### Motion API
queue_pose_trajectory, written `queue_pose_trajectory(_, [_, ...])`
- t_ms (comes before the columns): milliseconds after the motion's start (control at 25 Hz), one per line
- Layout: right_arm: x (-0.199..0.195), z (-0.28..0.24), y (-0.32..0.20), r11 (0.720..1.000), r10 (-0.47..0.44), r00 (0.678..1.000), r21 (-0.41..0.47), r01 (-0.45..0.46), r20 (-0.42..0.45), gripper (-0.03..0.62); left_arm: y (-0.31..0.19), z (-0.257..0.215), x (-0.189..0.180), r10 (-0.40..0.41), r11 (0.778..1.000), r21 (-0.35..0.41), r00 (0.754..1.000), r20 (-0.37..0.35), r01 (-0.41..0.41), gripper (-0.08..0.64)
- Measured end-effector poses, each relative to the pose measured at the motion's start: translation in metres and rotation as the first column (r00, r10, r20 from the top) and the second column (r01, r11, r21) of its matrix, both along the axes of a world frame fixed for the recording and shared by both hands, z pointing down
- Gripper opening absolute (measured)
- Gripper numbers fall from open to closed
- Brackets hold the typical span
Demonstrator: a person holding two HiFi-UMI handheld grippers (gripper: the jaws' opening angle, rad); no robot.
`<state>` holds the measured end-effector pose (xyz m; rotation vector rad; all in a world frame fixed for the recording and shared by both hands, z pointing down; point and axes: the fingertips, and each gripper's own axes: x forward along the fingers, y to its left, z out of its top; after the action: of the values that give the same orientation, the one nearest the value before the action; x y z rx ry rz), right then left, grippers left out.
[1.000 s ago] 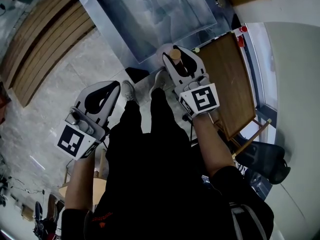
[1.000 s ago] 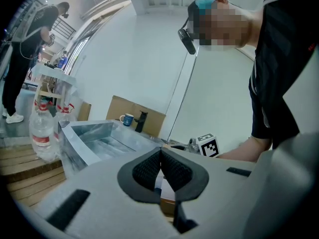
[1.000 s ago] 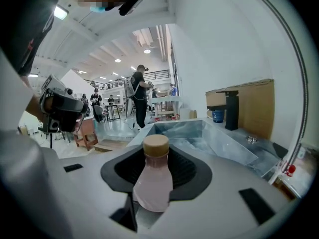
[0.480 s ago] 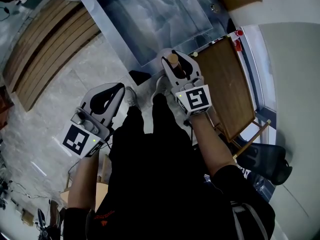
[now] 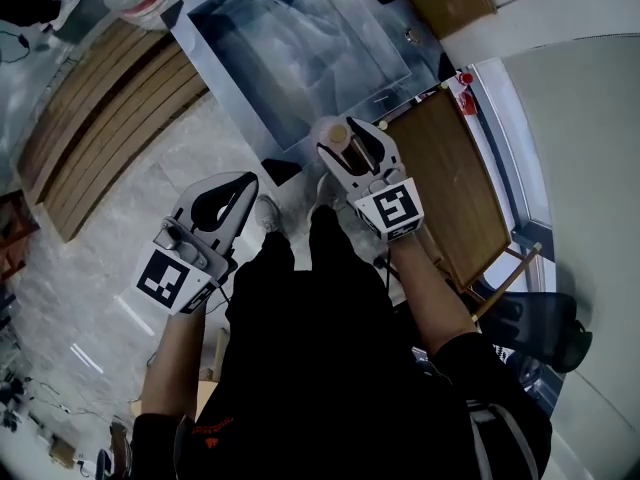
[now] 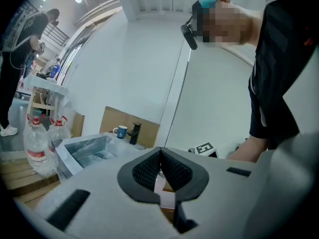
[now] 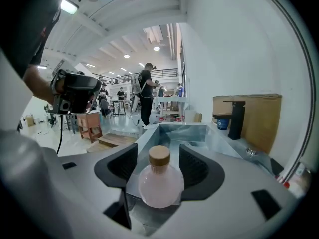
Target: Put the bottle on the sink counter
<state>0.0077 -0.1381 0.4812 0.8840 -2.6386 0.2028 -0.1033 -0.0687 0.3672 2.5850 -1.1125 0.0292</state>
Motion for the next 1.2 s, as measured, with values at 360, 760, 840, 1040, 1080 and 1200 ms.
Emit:
queue_pose_trajectory(360, [0.052, -0.060, 0.008, 0.997, 0.060, 0.996, -0.062, -0.055, 0.072, 0.250, -0.014, -0.034, 0.013, 0.034, 0.998, 0.058, 0.999, 0.026, -0.035, 0.017])
queue_pose_trajectory(760, [0.084, -0.129, 0.004, 0.988, 0.141, 0.955, -0.093, -0.120, 0.262, 0.131, -0.032, -0.067, 0.030, 0.078, 0.990, 0.110, 0.995, 0.064, -0.085, 0.017])
queue_pose_trajectory(840, [0.080, -0.139, 0.005, 0.992, 0.119, 0.954, -0.078, -0.101, 0.274, 0.094, -0.036, -0.069, 0.032, 0.084, 0.989, 0.115, 0.994, 0.073, -0.092, 0.017])
queue_pose_trajectory(1040, [0.070, -0.157, 0.004, 0.997, 0.077, 0.959, -0.039, -0.069, 0.273, 0.026, -0.045, -0.079, 0.040, 0.091, 0.986, 0.137, 0.993, 0.075, -0.100, 0.017])
queue_pose_trajectory(1080, [0.068, -0.159, 0.003, 0.997, 0.072, 0.959, -0.031, -0.065, 0.273, 0.020, -0.047, -0.081, 0.041, 0.090, 0.985, 0.142, 0.993, 0.078, -0.101, 0.017])
queue_pose_trajectory(1200, [0.064, -0.165, 0.002, 0.998, 0.058, 0.961, -0.014, -0.056, 0.271, 0.012, -0.051, -0.085, 0.042, 0.084, 0.983, 0.154, 0.993, 0.079, -0.096, 0.017])
